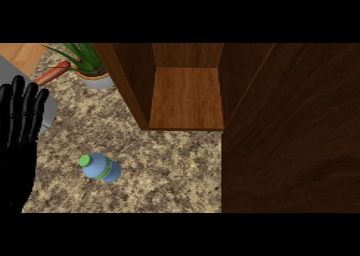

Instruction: Pick up the bottled water, place it into the cabinet and close the cabinet

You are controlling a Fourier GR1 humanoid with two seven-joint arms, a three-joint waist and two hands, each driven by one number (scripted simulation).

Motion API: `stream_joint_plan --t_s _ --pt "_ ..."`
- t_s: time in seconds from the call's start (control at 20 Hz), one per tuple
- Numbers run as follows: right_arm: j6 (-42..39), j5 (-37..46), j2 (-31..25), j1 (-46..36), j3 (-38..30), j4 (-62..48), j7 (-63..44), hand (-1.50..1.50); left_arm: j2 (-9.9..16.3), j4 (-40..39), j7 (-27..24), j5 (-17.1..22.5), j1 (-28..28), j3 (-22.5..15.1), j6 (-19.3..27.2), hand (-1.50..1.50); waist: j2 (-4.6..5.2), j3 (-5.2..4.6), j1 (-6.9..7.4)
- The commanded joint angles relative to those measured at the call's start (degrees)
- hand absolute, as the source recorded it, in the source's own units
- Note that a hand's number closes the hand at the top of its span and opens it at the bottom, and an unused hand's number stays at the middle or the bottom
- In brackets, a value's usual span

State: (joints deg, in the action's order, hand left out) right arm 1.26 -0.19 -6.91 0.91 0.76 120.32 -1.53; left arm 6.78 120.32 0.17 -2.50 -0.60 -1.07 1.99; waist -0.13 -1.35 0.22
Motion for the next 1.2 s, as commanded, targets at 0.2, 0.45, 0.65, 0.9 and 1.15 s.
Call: stream_joint_plan --t_s 0.2,0.45,0.65,0.9,1.15 --pt "-1.3 3.52 -0.44 5.0 2.16 7.8 1.3 -1.5 -6.57 4.68 3.26 -14.32 2.03 -12.14 11.09 -1.5 -0.04 1.38 -0.44" --pt "-1.85 -11.39 6.45 11.45 6.43 4.89 -8.11 -1.5 -6.72 0.89 12.14 5.06 10.13 -12.57 23.9 -1.5 -0.04 1.3 -0.38" --pt "-2.59 -14.98 5.67 14.12 6.09 9.49 -10.24 -1.5 -6.75 5.68 11.94 2.29 15.57 -21.66 30.41 -1.5 -0.11 1.36 -0.16" --pt "-3.5 -15.14 5.07 20.31 8.17 13.17 -9.68 -1.5 -6.77 6.24 6.24 -2.82 22.19 -31.92 35.05 -1.5 -0.05 1.36 -0.22" --pt "-3.9 -14.17 5.69 24.25 10.18 15.51 -7.79 -1.5 -5.26 8.39 6.67 -0.9 23.73 -28.67 33.07 -1.5 0.01 1.35 -0.34"
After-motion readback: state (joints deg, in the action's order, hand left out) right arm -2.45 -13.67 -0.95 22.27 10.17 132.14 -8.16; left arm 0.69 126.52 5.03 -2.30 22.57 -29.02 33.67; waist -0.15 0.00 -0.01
